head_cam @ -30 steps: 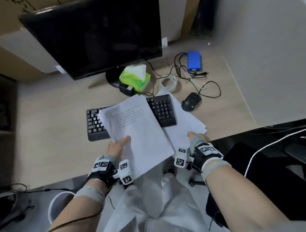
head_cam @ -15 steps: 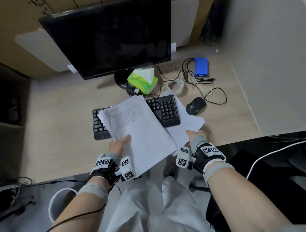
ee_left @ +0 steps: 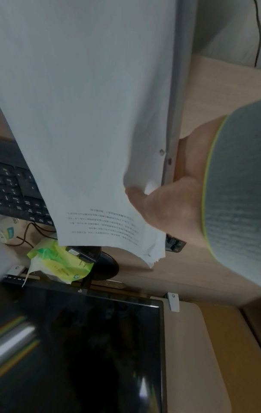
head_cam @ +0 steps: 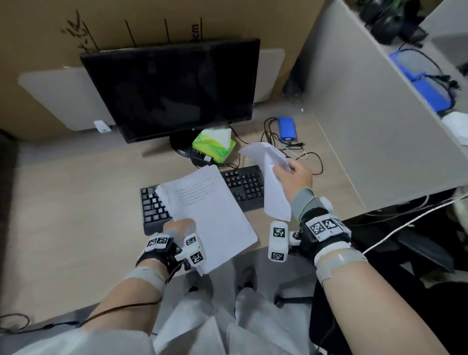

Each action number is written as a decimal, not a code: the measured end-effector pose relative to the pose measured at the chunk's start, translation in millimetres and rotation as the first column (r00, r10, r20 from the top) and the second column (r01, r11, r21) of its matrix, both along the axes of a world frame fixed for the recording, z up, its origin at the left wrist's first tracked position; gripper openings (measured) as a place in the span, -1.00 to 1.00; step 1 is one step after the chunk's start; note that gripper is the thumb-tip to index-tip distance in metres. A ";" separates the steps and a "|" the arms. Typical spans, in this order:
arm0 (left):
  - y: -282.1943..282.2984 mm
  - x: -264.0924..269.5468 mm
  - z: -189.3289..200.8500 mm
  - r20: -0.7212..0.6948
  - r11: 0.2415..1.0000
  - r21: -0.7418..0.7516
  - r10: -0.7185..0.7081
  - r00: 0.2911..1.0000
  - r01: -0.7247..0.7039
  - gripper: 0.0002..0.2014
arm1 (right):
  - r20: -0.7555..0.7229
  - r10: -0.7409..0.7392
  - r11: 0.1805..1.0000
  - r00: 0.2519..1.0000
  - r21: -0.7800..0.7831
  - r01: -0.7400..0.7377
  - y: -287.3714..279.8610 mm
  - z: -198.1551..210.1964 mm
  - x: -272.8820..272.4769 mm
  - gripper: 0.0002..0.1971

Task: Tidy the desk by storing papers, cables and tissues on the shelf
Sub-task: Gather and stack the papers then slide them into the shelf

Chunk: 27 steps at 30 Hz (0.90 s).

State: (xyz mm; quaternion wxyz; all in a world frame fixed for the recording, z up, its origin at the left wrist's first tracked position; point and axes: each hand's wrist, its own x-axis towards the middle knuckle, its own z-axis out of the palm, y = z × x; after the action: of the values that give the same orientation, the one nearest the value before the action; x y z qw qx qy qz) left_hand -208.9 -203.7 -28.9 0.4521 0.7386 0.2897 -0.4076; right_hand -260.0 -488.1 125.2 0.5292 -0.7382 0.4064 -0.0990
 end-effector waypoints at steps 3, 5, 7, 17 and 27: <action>12.1 7.6 8.4 -0.027 0.999 -0.046 0.002 1.000 -0.003 -0.53 | 0.065 0.233 0.972 0.970 0.003 -0.234 40.7 -5.6 13.0 -0.71; 19.1 10.2 20.4 -0.020 0.985 -0.135 0.105 0.994 -0.107 -0.61 | 0.008 0.347 0.937 0.938 0.038 -0.347 65.1 -25.4 13.3 -0.68; 29.1 15.3 21.3 -0.054 0.915 -0.264 0.301 0.952 -0.304 -0.64 | -0.173 0.452 0.890 0.875 0.022 -0.456 84.5 -53.6 11.9 -0.74; 30.3 13.9 6.3 -0.068 0.964 -0.184 0.184 0.981 -0.194 -0.31 | -0.586 0.711 0.637 0.389 0.301 -0.710 99.4 -138.9 -12.7 -0.50; 2.3 3.3 -10.9 -0.043 0.968 -0.079 0.237 0.971 -0.240 -0.45 | -0.706 0.501 0.865 0.500 0.427 -0.263 57.8 -163.9 36.9 -0.25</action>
State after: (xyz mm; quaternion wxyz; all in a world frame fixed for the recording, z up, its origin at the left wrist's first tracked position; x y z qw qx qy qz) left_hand -205.5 -201.4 -39.7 0.5236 0.6719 0.3666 -0.3742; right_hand -223.1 -430.3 -38.7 0.3914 -0.6964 0.4329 0.4177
